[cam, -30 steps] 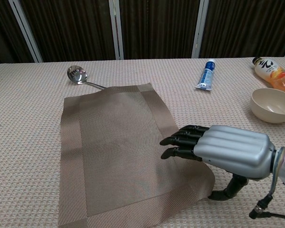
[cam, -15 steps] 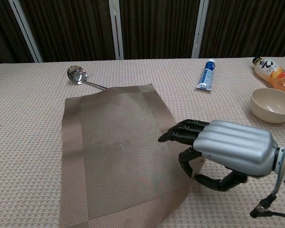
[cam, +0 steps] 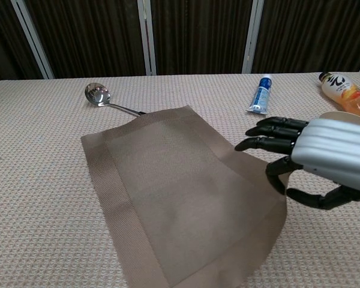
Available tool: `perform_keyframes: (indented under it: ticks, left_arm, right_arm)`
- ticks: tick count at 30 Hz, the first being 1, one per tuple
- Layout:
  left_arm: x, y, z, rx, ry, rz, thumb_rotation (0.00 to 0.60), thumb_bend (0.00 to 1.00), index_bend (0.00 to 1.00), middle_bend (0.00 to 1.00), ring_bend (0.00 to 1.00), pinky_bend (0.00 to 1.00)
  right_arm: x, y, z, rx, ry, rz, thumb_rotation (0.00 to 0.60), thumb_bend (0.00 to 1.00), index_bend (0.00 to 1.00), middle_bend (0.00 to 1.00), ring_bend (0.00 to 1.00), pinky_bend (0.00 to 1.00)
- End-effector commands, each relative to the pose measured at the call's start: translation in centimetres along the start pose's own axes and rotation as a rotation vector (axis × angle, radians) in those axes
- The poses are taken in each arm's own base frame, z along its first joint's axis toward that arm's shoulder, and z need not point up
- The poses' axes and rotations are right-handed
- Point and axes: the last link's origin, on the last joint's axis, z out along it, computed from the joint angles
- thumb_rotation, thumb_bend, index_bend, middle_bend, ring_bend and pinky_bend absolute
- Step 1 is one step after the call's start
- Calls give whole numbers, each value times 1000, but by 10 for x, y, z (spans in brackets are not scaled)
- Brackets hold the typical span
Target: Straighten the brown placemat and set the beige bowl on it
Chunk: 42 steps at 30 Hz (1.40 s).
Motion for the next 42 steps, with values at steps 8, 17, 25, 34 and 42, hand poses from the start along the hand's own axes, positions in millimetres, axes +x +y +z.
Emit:
perform_keyframes:
  ticks: [8, 17, 25, 34, 42]
  left_arm:
    - [-3, 1, 4, 2, -8, 8, 600, 0, 0, 0, 0, 0]
    - [-6, 0, 5, 9, -12, 19, 600, 0, 0, 0, 0, 0]
    - [-8, -8, 7, 38, -18, 31, 600, 0, 0, 0, 0, 0]
    - [-11, -7, 10, 8, -33, 39, 600, 0, 0, 0, 0, 0]
    - [-14, 14, 9, -147, -28, 10, 600, 0, 0, 0, 0, 0]
  right_arm:
    - [45, 97, -13, -30, 61, -477, 600, 499, 861, 80, 0, 11]
    - [58, 152, 22, 14, 20, -797, 600, 435, 793, 73, 0, 2]
    - [61, 177, 57, -118, 46, -849, 600, 0, 0, 0, 0, 0]
    - [78, 193, 35, -428, 235, -518, 600, 0, 0, 0, 0, 0]
    - [62, 190, -48, -705, 301, -140, 600, 0, 0, 0, 0, 0]
